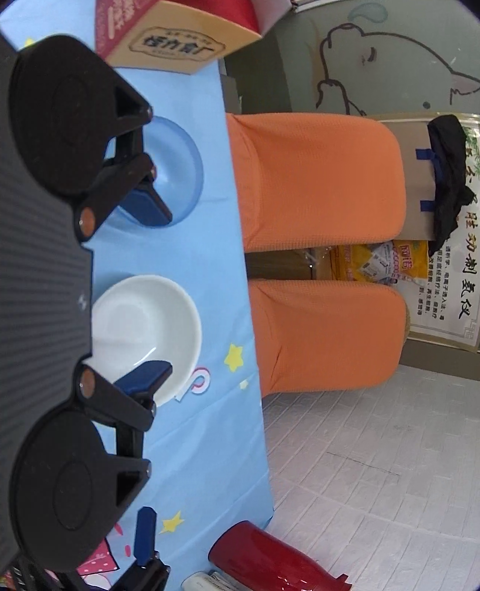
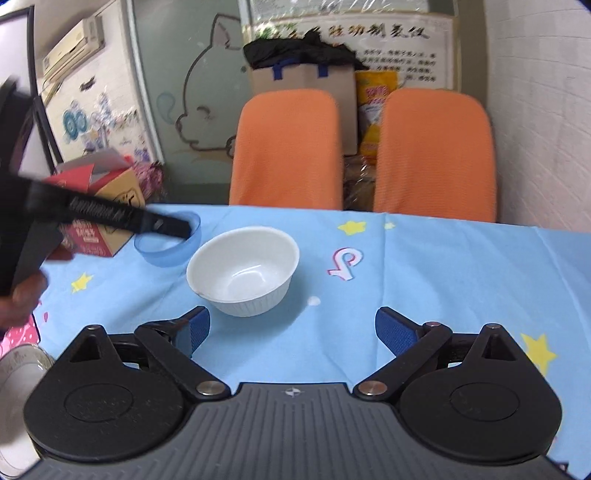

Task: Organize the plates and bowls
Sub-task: 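Move both grippers to the white ceramic bowl and close on its rim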

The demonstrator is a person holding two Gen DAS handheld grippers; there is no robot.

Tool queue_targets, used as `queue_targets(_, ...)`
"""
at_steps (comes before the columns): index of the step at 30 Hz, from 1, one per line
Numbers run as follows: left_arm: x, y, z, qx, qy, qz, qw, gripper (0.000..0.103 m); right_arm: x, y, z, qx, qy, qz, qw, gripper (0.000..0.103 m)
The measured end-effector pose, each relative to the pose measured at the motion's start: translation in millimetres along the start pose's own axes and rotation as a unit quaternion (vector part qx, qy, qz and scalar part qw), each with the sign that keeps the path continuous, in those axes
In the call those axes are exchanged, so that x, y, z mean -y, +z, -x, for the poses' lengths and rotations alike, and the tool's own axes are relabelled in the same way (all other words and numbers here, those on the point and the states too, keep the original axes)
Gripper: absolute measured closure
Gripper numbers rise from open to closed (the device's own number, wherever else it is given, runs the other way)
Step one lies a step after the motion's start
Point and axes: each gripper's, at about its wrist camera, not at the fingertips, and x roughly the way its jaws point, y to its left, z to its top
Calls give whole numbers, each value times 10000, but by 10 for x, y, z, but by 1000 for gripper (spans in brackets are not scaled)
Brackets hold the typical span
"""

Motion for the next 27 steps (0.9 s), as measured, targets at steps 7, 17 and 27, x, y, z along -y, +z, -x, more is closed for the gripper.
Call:
queue_targets(7, 112, 162, -568, -617, -392, -1004, 9923, 30, -114, 66, -392, -561, 306, 616, 9961, 0)
queue_targets(17, 19, 139, -1017, -1195, -420, -1109, 9857, 30, -240, 176, -780, -878, 635, 827, 9907, 0)
queue_targets(27, 113, 35, -1038, -1027, -447, -1256, 9857, 36, -285, 165, -994, -831, 616, 1036, 9892, 0)
